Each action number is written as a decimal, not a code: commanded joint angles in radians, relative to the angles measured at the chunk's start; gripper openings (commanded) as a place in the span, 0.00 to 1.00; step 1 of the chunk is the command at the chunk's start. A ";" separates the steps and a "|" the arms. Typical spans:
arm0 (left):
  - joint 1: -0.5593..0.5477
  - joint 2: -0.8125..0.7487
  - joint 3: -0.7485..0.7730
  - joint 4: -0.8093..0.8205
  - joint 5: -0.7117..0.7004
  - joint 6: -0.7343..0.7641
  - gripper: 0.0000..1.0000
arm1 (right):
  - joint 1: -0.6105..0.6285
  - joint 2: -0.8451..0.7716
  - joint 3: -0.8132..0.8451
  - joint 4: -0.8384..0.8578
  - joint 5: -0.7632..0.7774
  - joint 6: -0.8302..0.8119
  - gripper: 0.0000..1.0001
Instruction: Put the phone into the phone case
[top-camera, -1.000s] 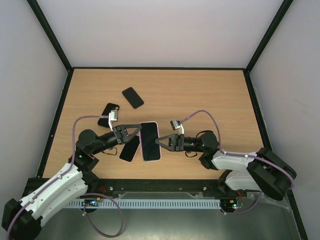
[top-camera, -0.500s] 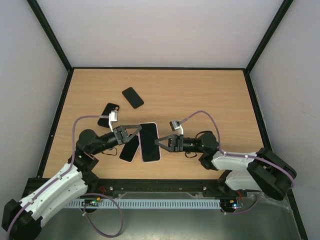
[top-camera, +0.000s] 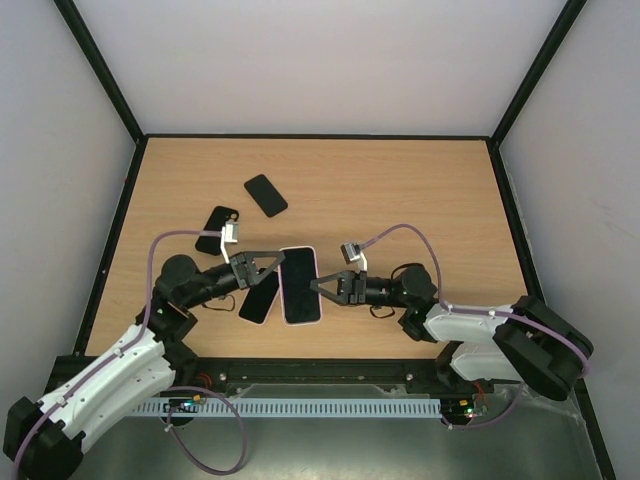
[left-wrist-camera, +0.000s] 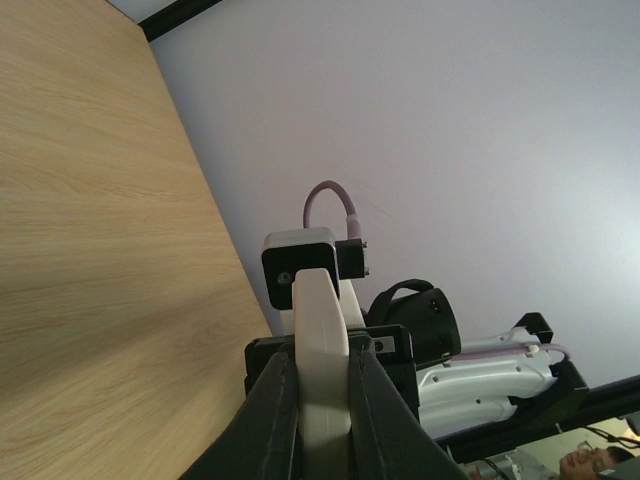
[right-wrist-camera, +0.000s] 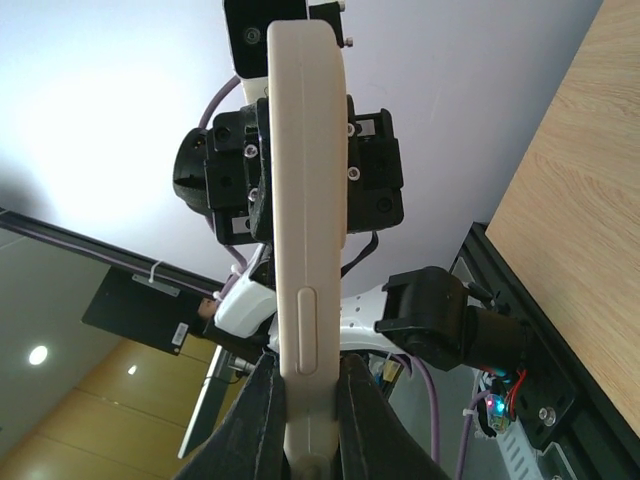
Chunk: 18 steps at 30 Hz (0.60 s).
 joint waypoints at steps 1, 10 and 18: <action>0.007 0.005 0.056 -0.133 -0.019 0.081 0.09 | 0.008 -0.030 0.018 0.082 0.030 -0.016 0.06; 0.007 -0.009 0.061 -0.167 0.037 0.124 0.59 | 0.008 -0.051 0.033 0.062 0.193 -0.006 0.06; 0.007 0.001 -0.006 -0.038 0.153 0.059 0.64 | 0.008 -0.039 0.044 0.061 0.290 -0.006 0.06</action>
